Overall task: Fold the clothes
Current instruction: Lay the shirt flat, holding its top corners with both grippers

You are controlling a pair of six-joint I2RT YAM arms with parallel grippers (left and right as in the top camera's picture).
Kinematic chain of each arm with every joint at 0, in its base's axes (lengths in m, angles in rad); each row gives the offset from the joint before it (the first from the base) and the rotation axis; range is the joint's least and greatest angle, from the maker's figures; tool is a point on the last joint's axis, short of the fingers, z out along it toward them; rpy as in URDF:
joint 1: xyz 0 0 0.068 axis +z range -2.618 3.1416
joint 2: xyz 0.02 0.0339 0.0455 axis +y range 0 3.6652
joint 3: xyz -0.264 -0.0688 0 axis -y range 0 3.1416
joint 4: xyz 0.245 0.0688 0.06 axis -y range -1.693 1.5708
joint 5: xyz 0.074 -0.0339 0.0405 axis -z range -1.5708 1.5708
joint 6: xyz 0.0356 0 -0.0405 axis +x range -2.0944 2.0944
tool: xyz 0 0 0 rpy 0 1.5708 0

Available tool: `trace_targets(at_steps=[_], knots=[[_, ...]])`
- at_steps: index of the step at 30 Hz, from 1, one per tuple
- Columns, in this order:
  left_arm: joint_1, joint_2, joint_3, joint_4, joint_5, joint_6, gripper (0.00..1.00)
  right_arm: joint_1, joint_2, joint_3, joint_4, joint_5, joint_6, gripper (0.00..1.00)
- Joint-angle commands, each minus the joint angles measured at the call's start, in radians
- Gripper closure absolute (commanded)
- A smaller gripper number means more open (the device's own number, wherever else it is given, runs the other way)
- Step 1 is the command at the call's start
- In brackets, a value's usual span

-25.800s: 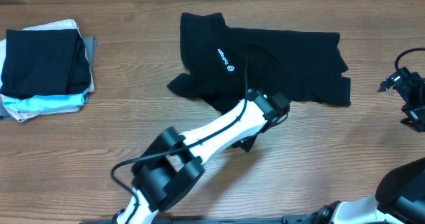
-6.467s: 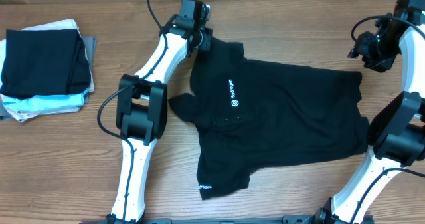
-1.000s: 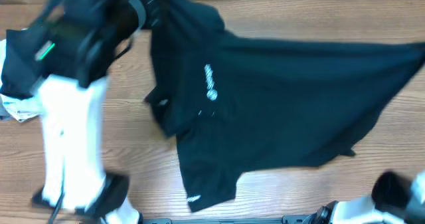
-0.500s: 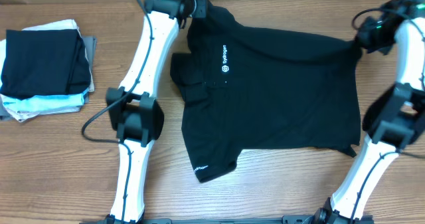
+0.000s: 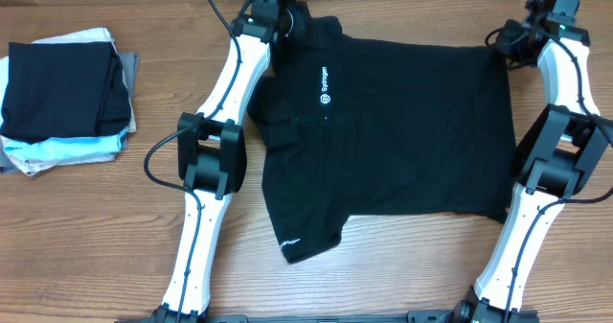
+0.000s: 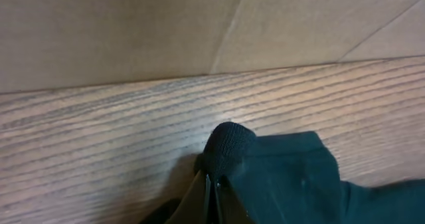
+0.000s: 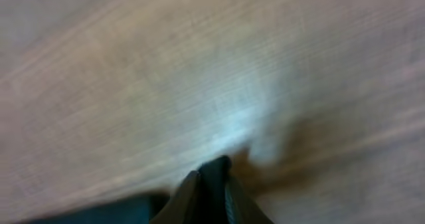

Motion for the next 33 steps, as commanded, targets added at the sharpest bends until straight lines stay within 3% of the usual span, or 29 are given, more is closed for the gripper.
trace_targets(at_steps=[1,3,6,9,11,14,17,19,20,22,23,25,33], knots=[[0.003,0.005,0.007,0.021,0.000,0.021,0.96,0.008,-0.019,0.009,0.048,0.042,0.000,0.82],[0.005,0.005,0.007,0.021,0.000,0.020,0.96,0.008,-0.018,0.009,0.072,0.081,0.000,0.72],[0.009,0.005,0.007,0.021,0.000,0.021,0.87,0.008,-0.018,0.009,0.079,0.109,0.000,0.48],[0.016,0.005,0.007,0.046,-0.015,0.028,0.85,0.008,-0.018,0.009,0.076,0.114,0.000,0.44],[0.022,0.000,0.009,0.080,-0.052,0.028,0.73,0.008,-0.023,0.016,0.067,0.097,-0.001,0.38],[0.038,-0.020,0.031,0.101,-0.056,0.040,0.64,0.008,-0.050,0.042,0.023,0.048,-0.001,0.33],[0.053,-0.057,0.074,0.018,-0.026,0.038,0.66,0.008,-0.099,0.068,-0.052,0.024,0.000,0.32],[0.056,-0.092,0.084,-0.076,0.014,0.038,0.75,0.008,-0.139,0.072,-0.122,0.011,0.000,0.37],[0.056,-0.110,0.084,-0.130,0.035,0.038,0.84,0.008,-0.159,0.072,-0.170,0.005,0.000,0.44],[0.055,-0.142,0.084,-0.255,0.059,0.038,0.96,0.008,-0.182,0.072,-0.241,0.005,0.000,0.67],[0.053,-0.152,0.084,-0.321,0.064,0.038,0.96,0.008,-0.184,0.072,-0.271,0.005,0.000,0.83],[0.046,-0.154,0.084,-0.410,0.064,0.038,0.96,0.008,-0.182,0.065,-0.304,0.005,0.000,0.96],[0.050,-0.106,0.081,-0.580,0.047,0.036,0.96,0.010,-0.133,0.007,-0.282,-0.020,-0.002,0.96]])
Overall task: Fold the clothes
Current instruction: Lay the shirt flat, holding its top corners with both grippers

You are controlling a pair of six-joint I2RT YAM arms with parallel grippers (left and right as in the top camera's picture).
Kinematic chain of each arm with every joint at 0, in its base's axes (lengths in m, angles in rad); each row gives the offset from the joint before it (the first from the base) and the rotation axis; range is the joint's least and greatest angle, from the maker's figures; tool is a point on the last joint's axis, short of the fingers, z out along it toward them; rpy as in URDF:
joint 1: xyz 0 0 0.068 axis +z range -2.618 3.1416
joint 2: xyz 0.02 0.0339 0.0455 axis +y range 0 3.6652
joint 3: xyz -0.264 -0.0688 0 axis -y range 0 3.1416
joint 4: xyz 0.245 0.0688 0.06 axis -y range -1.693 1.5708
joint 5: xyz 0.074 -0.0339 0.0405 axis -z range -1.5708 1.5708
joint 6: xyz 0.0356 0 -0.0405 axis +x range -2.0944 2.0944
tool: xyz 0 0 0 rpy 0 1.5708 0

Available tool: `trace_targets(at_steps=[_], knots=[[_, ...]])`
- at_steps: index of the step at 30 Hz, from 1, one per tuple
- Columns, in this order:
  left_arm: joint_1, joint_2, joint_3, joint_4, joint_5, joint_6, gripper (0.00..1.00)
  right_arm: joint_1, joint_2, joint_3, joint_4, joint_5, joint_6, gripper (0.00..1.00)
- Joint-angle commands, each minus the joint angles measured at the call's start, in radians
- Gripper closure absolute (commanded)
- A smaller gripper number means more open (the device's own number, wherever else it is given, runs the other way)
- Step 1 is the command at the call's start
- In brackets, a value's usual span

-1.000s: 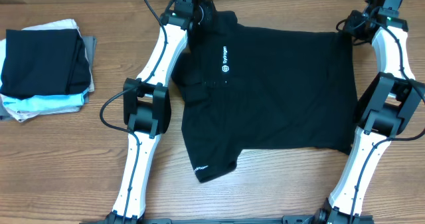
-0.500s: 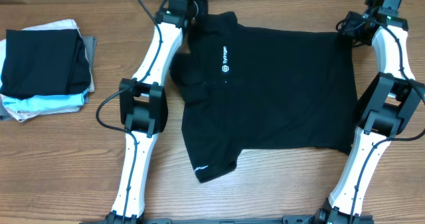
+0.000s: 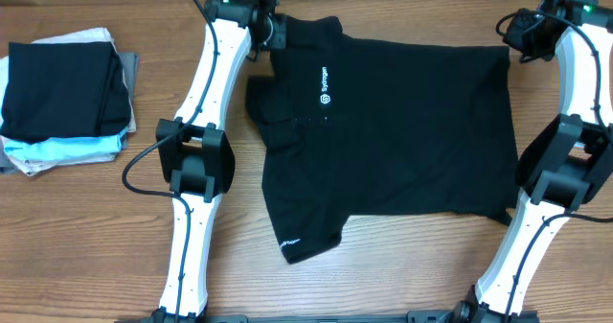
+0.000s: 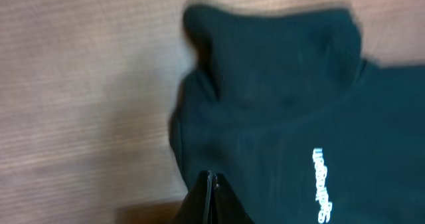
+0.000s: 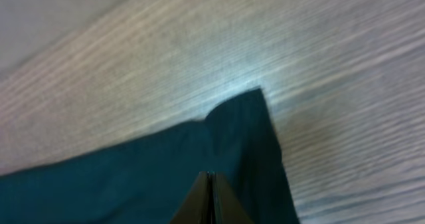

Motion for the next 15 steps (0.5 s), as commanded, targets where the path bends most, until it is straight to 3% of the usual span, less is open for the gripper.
trace_targets(at_steps=[1,15], knots=[[0.008,0.010,0.015,-0.023,-0.003,0.000,0.96,0.005,0.029,-0.016,-0.002,-0.031,-0.001,0.96],[-0.007,0.118,0.013,0.095,0.096,-0.033,0.96,0.005,0.034,-0.070,-0.036,-0.043,-0.030,0.96]])
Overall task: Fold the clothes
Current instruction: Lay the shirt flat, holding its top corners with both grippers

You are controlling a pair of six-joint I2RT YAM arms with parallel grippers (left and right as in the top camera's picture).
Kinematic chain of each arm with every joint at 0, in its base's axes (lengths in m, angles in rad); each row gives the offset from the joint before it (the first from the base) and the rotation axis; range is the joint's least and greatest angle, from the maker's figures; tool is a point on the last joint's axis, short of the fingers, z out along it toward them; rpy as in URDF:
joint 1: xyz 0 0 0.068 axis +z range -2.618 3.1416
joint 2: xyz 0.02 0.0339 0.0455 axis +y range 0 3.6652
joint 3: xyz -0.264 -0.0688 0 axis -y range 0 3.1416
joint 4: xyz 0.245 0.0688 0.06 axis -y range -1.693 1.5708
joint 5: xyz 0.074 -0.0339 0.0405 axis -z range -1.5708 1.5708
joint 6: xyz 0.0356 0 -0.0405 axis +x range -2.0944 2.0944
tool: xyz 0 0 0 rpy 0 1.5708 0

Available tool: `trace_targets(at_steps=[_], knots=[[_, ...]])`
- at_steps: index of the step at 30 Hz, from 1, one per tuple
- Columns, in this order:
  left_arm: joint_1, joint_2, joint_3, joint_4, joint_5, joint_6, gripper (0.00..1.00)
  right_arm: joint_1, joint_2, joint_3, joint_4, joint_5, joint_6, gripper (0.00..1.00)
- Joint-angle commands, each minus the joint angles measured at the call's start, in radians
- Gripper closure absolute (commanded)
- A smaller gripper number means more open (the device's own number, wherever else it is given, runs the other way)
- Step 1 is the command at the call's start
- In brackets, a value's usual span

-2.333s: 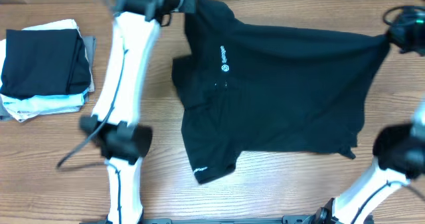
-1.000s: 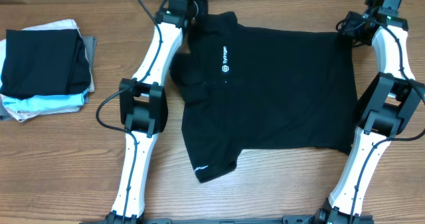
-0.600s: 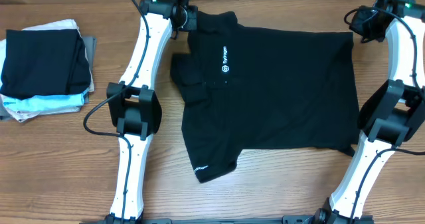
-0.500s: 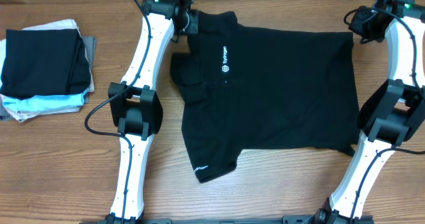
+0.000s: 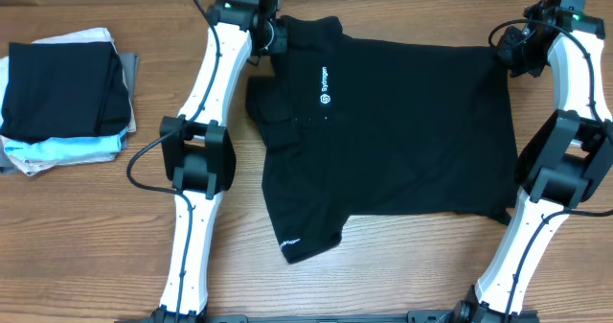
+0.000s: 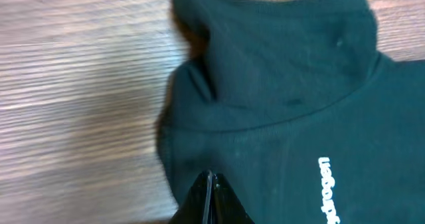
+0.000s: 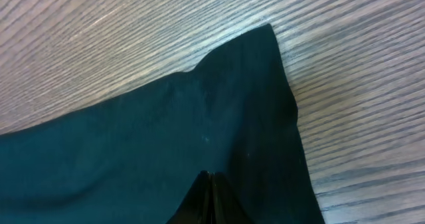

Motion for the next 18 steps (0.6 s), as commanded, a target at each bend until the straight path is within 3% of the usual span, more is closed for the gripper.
trace_targets(at_steps=[1,9,18], knots=[[-0.013,0.064,0.013,0.042,0.037,-0.018,0.96,0.005,0.011,-0.003,-0.007,-0.008,-0.018,0.96],[-0.014,0.152,0.013,0.095,0.020,-0.059,0.96,0.005,0.011,-0.004,-0.028,-0.008,-0.018,0.96],[-0.013,0.144,0.014,-0.131,-0.117,-0.059,0.96,0.005,0.011,-0.004,-0.031,-0.008,-0.018,0.96]])
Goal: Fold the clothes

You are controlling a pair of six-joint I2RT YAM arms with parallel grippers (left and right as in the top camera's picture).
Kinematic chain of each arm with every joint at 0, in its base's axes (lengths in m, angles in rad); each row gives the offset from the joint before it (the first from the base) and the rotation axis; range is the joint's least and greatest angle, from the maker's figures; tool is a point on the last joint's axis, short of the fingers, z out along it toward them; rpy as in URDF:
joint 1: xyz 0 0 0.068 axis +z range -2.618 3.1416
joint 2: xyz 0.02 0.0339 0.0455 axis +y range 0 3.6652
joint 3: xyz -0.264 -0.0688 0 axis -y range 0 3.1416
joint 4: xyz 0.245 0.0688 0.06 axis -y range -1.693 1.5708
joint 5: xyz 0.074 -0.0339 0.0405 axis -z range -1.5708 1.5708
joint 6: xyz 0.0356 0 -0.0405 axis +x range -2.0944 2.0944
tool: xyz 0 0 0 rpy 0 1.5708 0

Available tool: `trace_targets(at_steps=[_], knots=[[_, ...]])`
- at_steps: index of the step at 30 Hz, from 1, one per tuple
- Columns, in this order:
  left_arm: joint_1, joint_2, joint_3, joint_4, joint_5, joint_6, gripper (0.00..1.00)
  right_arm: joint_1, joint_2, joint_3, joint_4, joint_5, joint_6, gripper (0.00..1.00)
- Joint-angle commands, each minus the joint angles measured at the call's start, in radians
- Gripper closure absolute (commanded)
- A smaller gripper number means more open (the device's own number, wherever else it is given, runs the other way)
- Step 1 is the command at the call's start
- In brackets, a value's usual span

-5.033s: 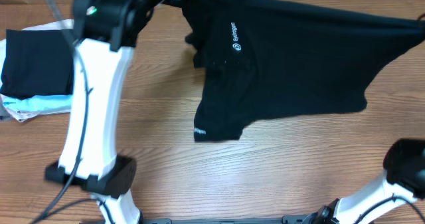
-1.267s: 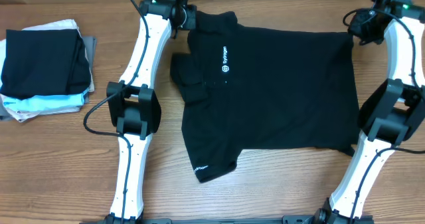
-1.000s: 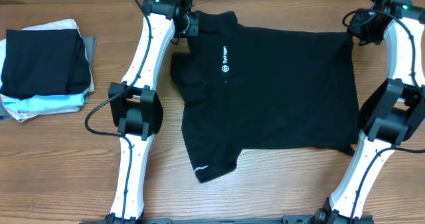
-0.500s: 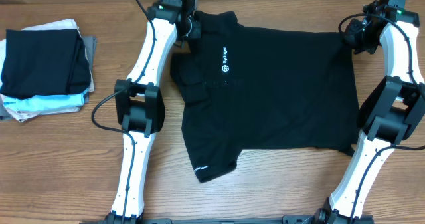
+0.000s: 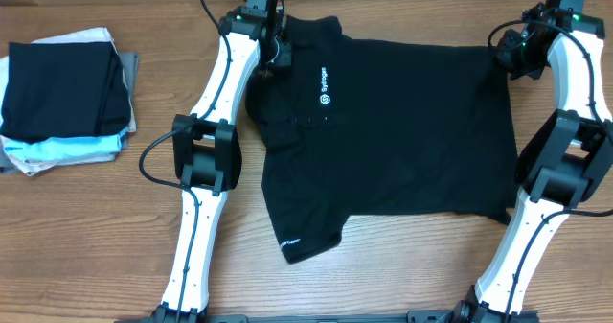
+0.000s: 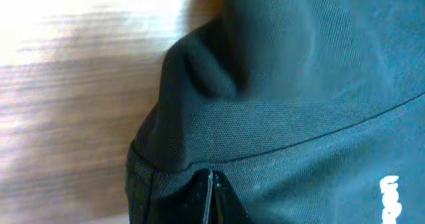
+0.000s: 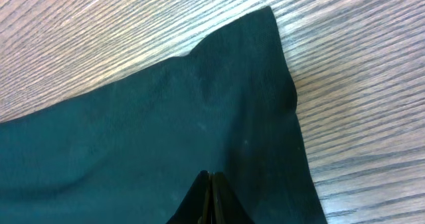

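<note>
A black polo shirt (image 5: pixel 402 131) with a white logo lies spread flat on the table, its collar (image 6: pixel 199 71) at the far left. My left gripper (image 5: pixel 279 53) is shut and sits low over the fabric just beside the collar; in its wrist view the shut tips (image 6: pixel 211 176) hold no pinch of cloth. My right gripper (image 5: pixel 508 55) is shut over the shirt's far right corner (image 7: pixel 262 31), and its tips (image 7: pixel 211 177) hover above flat cloth with nothing between them.
A pile of folded clothes (image 5: pixel 62 98), black on top of pale blue and grey, stands at the left of the wooden table (image 5: pixel 96 246). One sleeve (image 5: pixel 306 237) sticks out at the shirt's near left.
My left gripper has come closer to the shirt, down over the fabric by the collar. The right gripper has hardly moved. The shirt lies as before.
At first both grippers were shut on pinches of the shirt, left at the collar, right at the far right corner. Then both were free of the cloth and shut above it, the shirt lying flat. Now the left is low over the collar.
</note>
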Motion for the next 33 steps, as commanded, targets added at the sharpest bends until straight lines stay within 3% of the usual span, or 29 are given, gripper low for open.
trace_targets(at_steps=[1,5,10,16,23,26,33], knots=[[-0.003,0.033,-0.025,-0.089,-0.088,-0.014,0.96,0.005,0.010,-0.004,0.000,-0.007,-0.007,0.96],[-0.003,-0.018,-0.020,-0.082,-0.088,-0.012,0.96,0.005,0.010,-0.004,0.002,-0.008,-0.007,0.96],[-0.011,-0.134,-0.007,0.088,-0.051,-0.012,0.96,0.005,0.010,-0.004,0.003,-0.008,-0.007,0.96],[-0.052,-0.190,-0.006,0.253,0.090,-0.038,0.96,0.005,0.010,-0.004,0.002,-0.008,-0.007,0.96],[-0.131,-0.118,-0.008,0.298,0.096,-0.039,0.96,0.005,0.010,-0.004,-0.009,-0.008,-0.007,0.96],[-0.155,-0.085,-0.008,0.295,0.009,-0.032,0.96,0.009,0.012,-0.004,-0.010,-0.008,-0.009,0.96],[-0.132,-0.074,-0.007,0.258,-0.026,-0.032,0.96,0.024,0.044,-0.004,0.068,0.004,-0.029,0.96]])
